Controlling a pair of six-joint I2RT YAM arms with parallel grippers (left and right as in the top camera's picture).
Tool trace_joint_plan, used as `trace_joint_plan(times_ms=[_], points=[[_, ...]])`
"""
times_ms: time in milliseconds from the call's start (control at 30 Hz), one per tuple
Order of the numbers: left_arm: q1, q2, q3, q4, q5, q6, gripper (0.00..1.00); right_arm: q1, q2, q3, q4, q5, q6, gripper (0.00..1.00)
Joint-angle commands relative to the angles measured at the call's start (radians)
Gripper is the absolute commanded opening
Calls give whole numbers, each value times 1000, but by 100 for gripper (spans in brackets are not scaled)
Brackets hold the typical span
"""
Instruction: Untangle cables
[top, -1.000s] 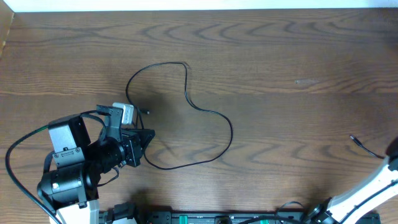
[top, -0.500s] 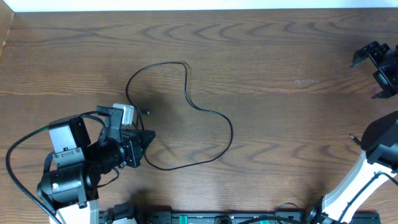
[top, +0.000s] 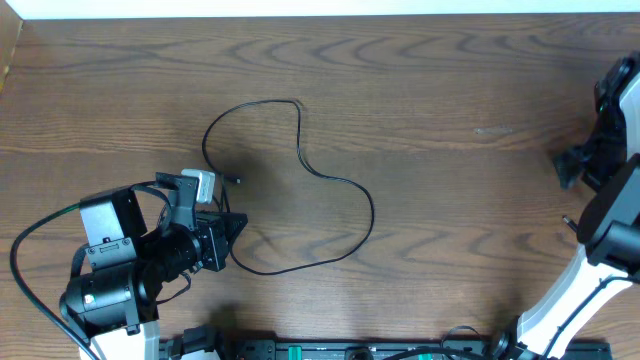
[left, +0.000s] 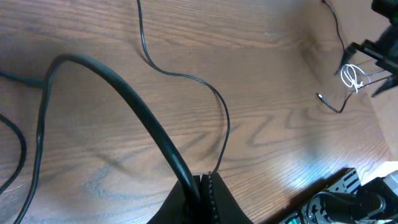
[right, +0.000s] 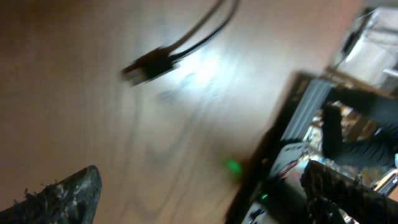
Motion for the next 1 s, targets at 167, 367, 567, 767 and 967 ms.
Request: trace_joint_plan(times_ms=[167, 367, 567, 767, 967], points=[[-2, -1, 3, -4, -5, 21, 7, 2, -505, -253, 134, 140, -63, 99], [-2, -1, 3, -4, -5, 21, 7, 2, -866, -543, 258, 76, -67, 99], [-2, -1, 3, -6, -5, 21, 8, 2, -1166, -843, 507, -98, -161, 99], [-2, -1, 3, -11, -5, 21, 7, 2, -1328, -1145, 811, -119, -93, 96], [-2, -1, 3, -11, -5, 21, 8, 0, -1300, -1375, 1107, -8, 118, 93]])
